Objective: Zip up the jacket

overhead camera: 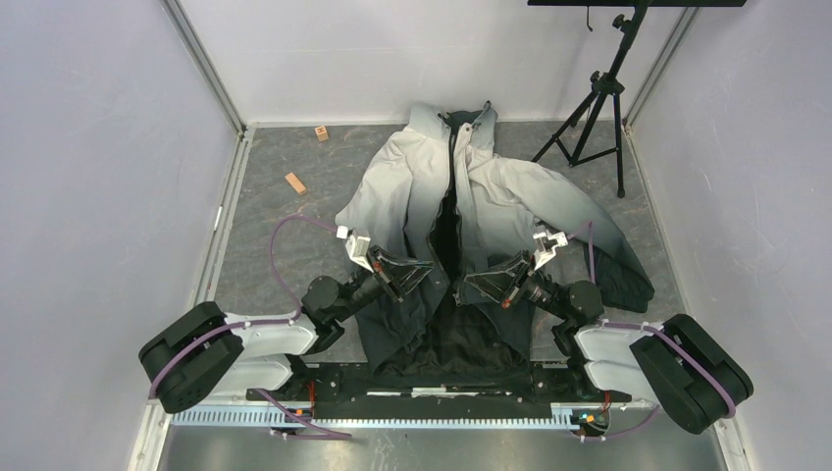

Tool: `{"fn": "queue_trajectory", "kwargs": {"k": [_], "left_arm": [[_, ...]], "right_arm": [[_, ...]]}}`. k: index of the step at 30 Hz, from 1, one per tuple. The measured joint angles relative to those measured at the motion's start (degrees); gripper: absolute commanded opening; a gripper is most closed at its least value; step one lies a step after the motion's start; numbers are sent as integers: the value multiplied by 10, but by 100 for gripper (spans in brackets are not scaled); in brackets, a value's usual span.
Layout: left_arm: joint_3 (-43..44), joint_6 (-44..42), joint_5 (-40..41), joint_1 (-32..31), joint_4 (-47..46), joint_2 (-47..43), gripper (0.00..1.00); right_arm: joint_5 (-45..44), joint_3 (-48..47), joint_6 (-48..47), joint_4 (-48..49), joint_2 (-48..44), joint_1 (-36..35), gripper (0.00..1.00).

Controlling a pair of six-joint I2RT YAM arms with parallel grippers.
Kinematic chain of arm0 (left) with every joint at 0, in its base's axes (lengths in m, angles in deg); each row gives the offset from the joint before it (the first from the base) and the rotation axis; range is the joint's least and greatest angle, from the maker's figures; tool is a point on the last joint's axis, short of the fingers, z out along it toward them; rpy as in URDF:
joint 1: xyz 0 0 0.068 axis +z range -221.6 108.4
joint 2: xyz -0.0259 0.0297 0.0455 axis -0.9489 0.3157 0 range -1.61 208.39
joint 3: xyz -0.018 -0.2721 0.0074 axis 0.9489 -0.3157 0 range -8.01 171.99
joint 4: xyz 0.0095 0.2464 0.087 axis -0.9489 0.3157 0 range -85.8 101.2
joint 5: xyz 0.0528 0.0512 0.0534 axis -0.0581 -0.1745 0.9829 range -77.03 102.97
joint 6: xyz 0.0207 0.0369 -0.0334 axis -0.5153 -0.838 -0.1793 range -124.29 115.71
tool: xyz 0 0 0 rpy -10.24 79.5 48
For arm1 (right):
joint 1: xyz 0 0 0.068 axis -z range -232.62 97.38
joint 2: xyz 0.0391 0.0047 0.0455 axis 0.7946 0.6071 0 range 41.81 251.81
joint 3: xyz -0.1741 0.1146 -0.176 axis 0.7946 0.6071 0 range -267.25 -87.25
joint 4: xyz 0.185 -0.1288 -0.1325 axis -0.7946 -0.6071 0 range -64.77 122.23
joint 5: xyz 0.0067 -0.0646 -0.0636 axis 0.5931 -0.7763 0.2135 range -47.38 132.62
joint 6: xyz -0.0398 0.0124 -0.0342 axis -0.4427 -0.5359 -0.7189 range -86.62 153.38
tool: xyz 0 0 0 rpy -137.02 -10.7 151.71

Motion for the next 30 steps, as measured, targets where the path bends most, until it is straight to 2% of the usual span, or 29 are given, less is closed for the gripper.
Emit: {"fn": "queue_trajectory", "kwargs": {"k": [30], "left_arm": [[0,9,-2,0,-4,19,2]], "right_arm": [[-17,0,-2,0,-21,-7,0]]}}
